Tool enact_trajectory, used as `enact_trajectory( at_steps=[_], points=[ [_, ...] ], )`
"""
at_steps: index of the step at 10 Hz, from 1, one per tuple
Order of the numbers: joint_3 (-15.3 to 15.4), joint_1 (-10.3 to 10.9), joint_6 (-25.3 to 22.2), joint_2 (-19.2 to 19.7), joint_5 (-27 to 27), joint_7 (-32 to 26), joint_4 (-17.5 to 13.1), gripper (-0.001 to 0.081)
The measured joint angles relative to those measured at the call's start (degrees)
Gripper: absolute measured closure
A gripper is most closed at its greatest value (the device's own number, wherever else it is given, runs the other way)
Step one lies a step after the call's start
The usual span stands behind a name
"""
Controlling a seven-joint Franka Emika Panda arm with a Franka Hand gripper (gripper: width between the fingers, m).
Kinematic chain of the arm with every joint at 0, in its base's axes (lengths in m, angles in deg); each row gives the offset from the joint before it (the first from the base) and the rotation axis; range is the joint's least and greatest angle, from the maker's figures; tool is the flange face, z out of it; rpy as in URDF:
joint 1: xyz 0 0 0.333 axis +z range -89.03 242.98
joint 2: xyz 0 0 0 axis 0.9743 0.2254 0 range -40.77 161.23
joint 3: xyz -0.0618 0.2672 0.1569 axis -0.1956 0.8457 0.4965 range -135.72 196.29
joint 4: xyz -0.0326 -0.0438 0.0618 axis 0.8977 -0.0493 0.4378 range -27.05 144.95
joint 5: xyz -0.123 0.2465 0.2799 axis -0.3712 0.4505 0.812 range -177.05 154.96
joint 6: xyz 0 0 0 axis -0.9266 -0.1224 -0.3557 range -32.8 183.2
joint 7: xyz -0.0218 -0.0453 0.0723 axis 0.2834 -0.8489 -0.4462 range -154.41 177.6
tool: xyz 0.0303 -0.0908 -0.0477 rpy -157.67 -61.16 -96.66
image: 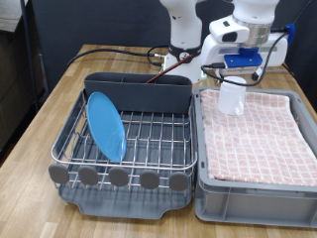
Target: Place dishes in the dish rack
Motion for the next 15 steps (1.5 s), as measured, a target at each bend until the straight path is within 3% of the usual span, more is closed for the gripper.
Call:
enact_trajectory(
  at_steps=[5,15],
  points=[
    [0.3,0.4,-0.1,5.7,4.4,-2.1,-2.1,0.0004],
    [1.3,0.4,3.8,10.8,11.8,-6.6,-2.7,0.0004]
  ],
)
